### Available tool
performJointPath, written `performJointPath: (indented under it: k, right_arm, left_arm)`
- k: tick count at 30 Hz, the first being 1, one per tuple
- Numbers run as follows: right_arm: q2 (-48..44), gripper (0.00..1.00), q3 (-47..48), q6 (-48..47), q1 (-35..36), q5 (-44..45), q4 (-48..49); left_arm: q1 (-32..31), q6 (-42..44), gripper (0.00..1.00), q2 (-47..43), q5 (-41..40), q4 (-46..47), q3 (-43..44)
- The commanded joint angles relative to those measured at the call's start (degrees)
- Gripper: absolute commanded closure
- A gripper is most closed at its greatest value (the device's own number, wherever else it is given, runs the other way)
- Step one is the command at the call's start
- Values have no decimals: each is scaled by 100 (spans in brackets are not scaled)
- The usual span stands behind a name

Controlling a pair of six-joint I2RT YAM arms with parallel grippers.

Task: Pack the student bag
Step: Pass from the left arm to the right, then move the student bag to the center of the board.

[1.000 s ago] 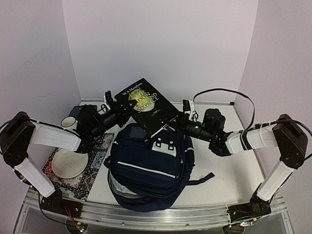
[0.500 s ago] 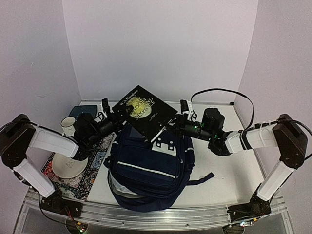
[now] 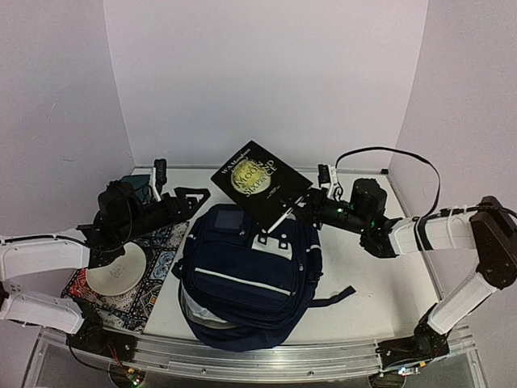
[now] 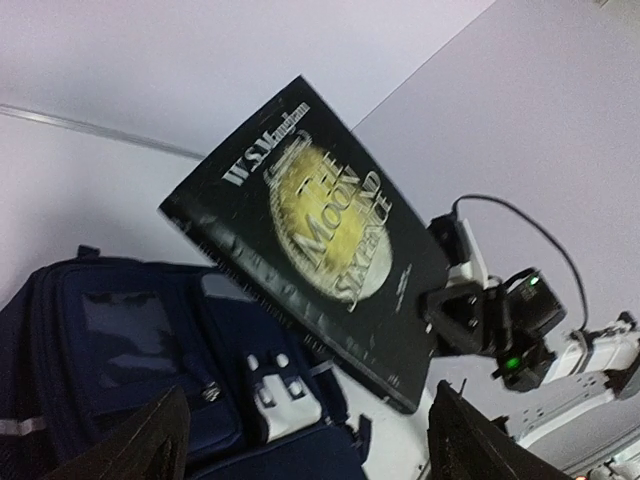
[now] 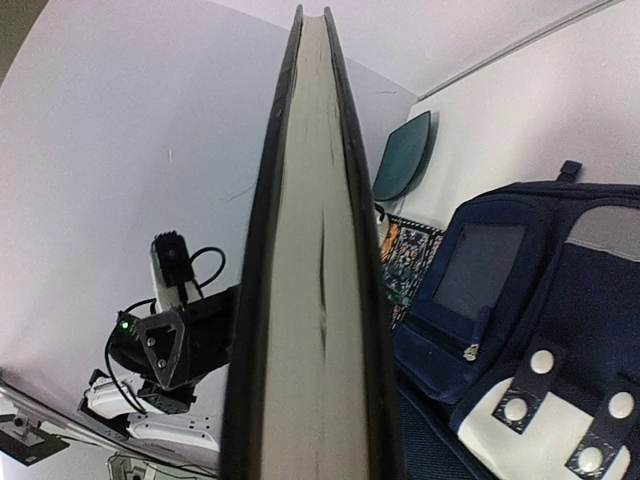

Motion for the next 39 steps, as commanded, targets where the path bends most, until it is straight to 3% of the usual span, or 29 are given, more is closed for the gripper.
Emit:
performJointPath:
  k: [1, 4, 9, 21, 31, 39]
  right_arm:
    - [-601, 100, -24, -314, -176, 155, 510]
    - [-771, 100, -122, -404, -267, 225, 303]
    - [-1048, 100, -224, -552, -381, 294, -64]
    - [-1601, 100, -347, -769, -661, 370, -861]
    - [-1812, 100, -382, -791, -857, 291, -1063]
    - [-2402, 100, -240, -1355, -931, 560, -2191]
  left_arm:
    - [-494, 1421, 16, -85, -445, -2451, 539]
    - [-1275, 1972, 15, 67, -1255, -3404, 915]
    - [-2054, 2410, 14, 504, -1640, -4250, 1328]
    - [-3401, 3341, 6, 1984, -2528, -5145, 2168]
    - [-3324, 3456, 8, 3590, -3967, -5233, 3241]
    - [-2241, 3484, 17, 5014, -3437, -4889, 4748]
